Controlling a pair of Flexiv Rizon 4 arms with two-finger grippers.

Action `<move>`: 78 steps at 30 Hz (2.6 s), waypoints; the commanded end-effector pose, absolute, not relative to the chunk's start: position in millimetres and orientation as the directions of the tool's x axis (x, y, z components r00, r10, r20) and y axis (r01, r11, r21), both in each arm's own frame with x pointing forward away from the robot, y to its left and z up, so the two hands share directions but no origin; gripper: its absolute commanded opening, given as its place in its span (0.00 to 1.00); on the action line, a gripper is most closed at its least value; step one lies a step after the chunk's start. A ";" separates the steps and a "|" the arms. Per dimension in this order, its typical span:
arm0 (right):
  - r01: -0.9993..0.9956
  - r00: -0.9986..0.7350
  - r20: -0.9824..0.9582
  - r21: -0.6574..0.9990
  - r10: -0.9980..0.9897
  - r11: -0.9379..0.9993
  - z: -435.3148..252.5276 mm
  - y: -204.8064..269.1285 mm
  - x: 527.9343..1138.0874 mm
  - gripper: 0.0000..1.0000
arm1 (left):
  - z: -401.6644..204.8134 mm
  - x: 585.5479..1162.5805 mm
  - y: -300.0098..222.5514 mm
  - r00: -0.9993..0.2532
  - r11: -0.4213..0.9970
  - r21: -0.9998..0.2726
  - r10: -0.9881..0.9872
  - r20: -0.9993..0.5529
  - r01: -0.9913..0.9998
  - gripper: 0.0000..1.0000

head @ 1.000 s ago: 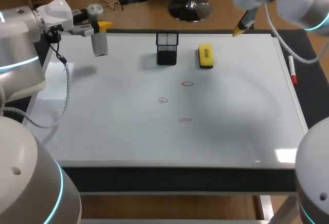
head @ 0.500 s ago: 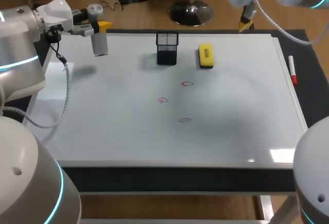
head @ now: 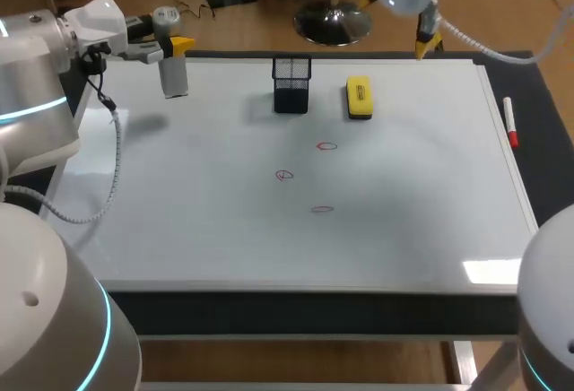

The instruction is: Pick up the inspection probe, press it on each red-marked spot on the whiteboard one by one, put down the probe, pick up the eraser, and wipe off all the red marks.

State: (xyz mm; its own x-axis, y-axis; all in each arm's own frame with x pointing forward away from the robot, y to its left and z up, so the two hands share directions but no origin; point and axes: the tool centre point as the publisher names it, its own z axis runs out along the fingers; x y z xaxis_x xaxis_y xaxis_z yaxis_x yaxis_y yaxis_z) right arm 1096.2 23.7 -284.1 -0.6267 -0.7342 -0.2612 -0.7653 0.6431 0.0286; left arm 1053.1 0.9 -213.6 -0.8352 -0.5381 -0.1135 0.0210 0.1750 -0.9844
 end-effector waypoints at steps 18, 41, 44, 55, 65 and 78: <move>-0.996 -0.079 -0.090 -0.024 -0.993 0.082 -363.8 44.7 1079.5 1.00 | -213.2 1052.9 0.4 -0.834 0.174 -0.985 -0.540 -0.115 0.023 0.00; -0.995 0.099 0.012 0.004 -0.995 -0.099 -411.8 59.4 1082.7 1.00 | -213.2 1052.9 0.4 -0.834 0.174 -0.985 -0.540 -0.115 0.023 0.00; -0.998 0.069 0.014 0.012 -0.998 -0.068 -415.9 58.1 1085.0 1.00 | -213.2 1052.9 0.4 -0.834 0.174 -0.985 -0.540 -0.115 0.023 0.00; -0.999 0.040 -0.003 0.026 -0.999 -0.040 -423.7 59.6 1083.8 1.00 | -213.2 1052.9 0.4 -0.834 0.174 -0.985 -0.540 -0.115 0.023 0.00; -0.999 0.020 -0.001 0.025 -1.000 -0.020 -426.3 58.2 1080.4 0.47 | -213.2 1052.9 0.4 -0.834 0.174 -0.985 -0.540 -0.115 0.023 0.00; -0.997 -0.075 -0.010 -0.022 -0.997 0.075 -400.3 41.1 1080.2 0.00 | -213.2 1052.9 0.4 -0.834 0.174 -0.985 -0.540 -0.115 0.023 0.00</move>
